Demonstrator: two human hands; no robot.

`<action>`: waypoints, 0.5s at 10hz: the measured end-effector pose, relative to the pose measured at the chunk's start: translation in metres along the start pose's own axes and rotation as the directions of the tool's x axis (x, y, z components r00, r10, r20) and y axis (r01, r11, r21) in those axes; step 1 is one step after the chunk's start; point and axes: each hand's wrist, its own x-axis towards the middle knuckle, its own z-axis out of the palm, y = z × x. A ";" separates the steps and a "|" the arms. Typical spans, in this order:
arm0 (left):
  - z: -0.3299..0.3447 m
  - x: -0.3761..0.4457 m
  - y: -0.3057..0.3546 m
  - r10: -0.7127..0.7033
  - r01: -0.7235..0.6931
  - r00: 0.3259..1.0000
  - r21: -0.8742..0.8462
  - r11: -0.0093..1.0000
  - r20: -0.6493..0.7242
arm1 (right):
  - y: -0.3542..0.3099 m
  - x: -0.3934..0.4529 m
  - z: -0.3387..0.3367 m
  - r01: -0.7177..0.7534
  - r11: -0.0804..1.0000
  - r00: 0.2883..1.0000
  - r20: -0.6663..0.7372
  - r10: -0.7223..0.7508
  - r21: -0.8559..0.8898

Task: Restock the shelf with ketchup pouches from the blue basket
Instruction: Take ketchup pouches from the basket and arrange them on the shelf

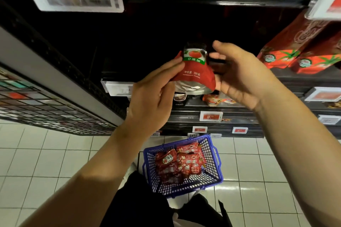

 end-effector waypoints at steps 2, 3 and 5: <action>-0.002 0.002 0.006 0.118 -0.111 0.981 -0.052 0.992 0.152 | 0.002 0.023 0.033 0.075 0.984 0.977 -0.188 -0.105 -0.160; -0.022 0.017 0.001 -0.006 0.019 0.990 -0.087 0.996 0.144 | -0.003 0.028 0.037 0.170 0.970 0.954 -0.218 -0.206 -0.174; -0.043 0.073 -0.028 -0.304 0.302 0.938 -0.037 0.953 -0.169 | -0.012 0.052 0.047 0.332 0.893 0.904 -0.168 -0.393 -0.304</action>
